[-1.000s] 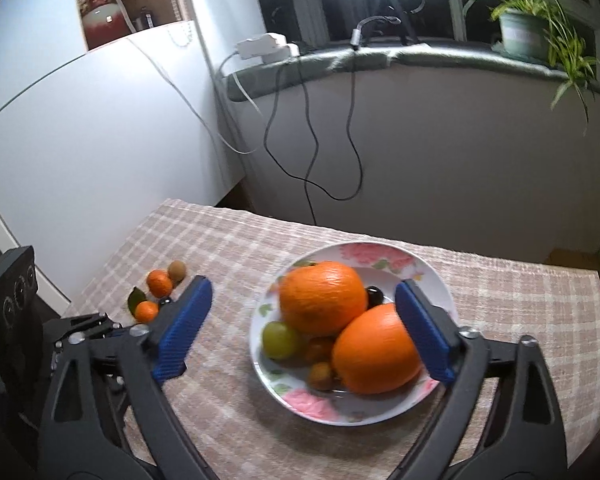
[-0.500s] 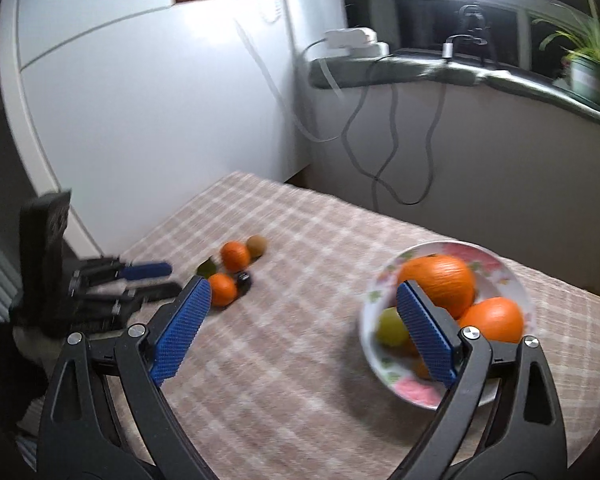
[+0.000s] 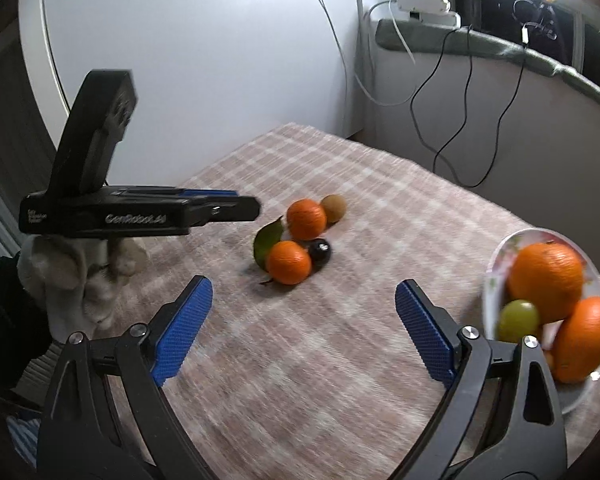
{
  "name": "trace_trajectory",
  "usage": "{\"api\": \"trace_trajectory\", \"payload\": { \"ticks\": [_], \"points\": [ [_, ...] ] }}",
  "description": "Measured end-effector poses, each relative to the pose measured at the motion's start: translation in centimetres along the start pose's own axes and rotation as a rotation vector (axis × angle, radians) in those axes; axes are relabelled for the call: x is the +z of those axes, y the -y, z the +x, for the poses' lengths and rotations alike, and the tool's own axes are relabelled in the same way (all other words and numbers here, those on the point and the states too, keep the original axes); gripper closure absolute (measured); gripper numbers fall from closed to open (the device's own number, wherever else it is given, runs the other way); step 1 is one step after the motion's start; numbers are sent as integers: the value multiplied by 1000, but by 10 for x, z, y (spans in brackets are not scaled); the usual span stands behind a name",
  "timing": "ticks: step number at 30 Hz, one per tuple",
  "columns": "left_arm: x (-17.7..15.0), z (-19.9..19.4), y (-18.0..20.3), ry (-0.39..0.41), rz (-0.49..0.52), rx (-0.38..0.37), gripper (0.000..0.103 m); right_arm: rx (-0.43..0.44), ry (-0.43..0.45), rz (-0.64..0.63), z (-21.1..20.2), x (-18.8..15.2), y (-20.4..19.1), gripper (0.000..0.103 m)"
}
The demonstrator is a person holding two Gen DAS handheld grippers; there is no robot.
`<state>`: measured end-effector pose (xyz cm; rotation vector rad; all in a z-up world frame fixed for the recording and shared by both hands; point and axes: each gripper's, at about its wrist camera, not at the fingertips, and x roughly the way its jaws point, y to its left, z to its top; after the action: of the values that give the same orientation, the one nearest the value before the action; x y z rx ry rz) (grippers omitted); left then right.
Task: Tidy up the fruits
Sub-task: 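Move both tools back to the pile and grasp the mandarin with the right tool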
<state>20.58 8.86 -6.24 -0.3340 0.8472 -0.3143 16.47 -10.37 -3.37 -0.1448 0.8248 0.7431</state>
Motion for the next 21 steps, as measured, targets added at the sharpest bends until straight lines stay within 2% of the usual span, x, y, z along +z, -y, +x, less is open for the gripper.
{"api": "trace_trajectory", "payload": {
  "ticks": [4,9,17,21],
  "points": [
    [11,12,-6,-32,-29,-34,64,38,-36,75,21,1,6,25],
    [22,24,-7,-68,-31,-55,64,64,-72,156,42,1,13,36],
    [23,41,-4,-119,-12,-61,64,86,-103,188,62,3,11,38],
    [24,44,-4,-129,-8,-63,64,94,-117,203,70,7,12,43]
  ]
}}
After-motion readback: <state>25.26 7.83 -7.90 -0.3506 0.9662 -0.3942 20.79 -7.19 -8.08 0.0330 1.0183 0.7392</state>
